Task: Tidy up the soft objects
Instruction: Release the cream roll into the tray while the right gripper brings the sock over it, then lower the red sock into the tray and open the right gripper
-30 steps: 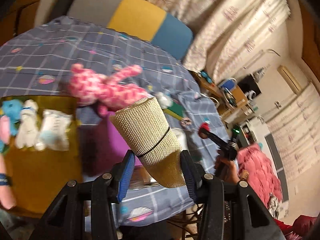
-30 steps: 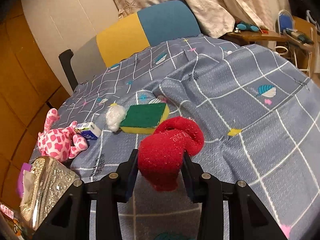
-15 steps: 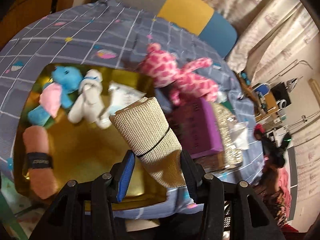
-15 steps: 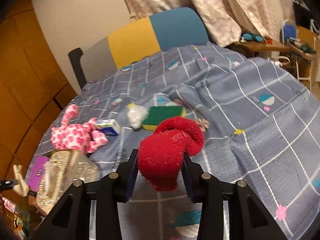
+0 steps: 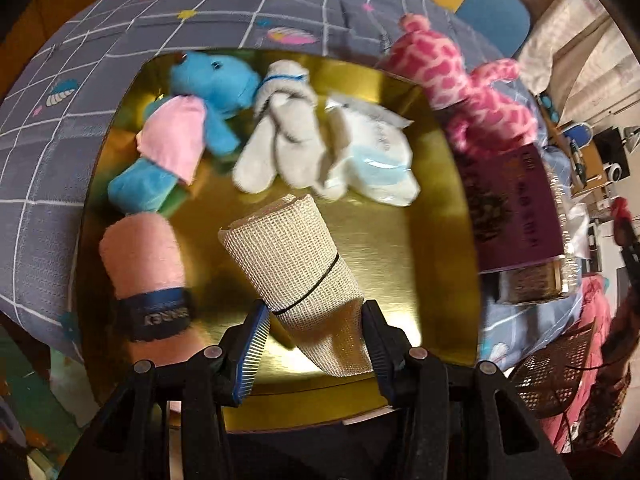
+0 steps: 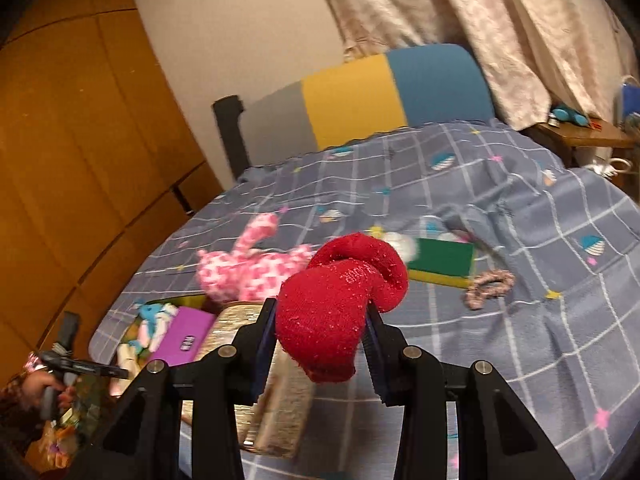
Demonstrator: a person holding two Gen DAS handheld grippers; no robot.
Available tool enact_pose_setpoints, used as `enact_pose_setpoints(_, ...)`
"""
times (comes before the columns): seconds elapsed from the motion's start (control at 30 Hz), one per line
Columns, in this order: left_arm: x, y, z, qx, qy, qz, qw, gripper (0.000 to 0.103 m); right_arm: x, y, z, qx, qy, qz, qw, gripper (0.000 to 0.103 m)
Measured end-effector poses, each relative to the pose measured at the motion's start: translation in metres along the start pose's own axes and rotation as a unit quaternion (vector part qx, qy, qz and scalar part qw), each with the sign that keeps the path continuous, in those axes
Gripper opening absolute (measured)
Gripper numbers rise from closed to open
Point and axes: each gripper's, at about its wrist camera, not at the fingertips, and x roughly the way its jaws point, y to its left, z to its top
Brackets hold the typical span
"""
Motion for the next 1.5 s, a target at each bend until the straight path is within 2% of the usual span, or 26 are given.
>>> enact_pose_setpoints(0.1,0.005,0.011,0.004,-0.004,0.008,0.008,0.9999,0.053,0.003,0.023,-0.002,-0.013,0.005,0.016,1.0,0.041)
enact_pose_setpoints(0.17,0.006,0.02,0.007,-0.024,0.006,0.017,0.9995,0.055,0.007,0.04,-0.004,-0.029,0.011,0.024,0.999,0.041)
enact_pose_setpoints(0.37,0.003,0.04,0.004,-0.069,-0.017,-0.019,0.9973,0.055,0.025,0.087,-0.015,-0.048,0.035,0.064,0.996,0.041)
enact_pose_setpoints(0.47,-0.009,0.04,0.0,-0.069,-0.047,-0.008,0.9965,0.055,0.033,0.11,-0.022,-0.05,0.05,0.087,0.994,0.041)
enact_pose_setpoints(0.57,-0.025,0.038,-0.007,-0.073,-0.086,-0.016,0.9934,0.055,0.04,0.141,-0.03,-0.075,0.062,0.108,0.989,0.041)
enact_pose_setpoints(0.87,-0.063,0.027,-0.038,-0.079,-0.198,-0.037,0.9763,0.055,0.098,0.229,-0.067,-0.12,0.136,0.167,0.969,0.041)
enact_pose_setpoints(1.1,-0.078,0.033,-0.056,-0.085,-0.245,-0.018,0.9657,0.055,0.149,0.278,-0.104,-0.153,0.2,0.175,0.952,0.041)
enact_pose_setpoints(1.5,-0.082,0.039,-0.074,-0.089,-0.263,-0.035,0.9599,0.055,0.205,0.315,-0.127,-0.176,0.246,0.154,0.941,0.041)
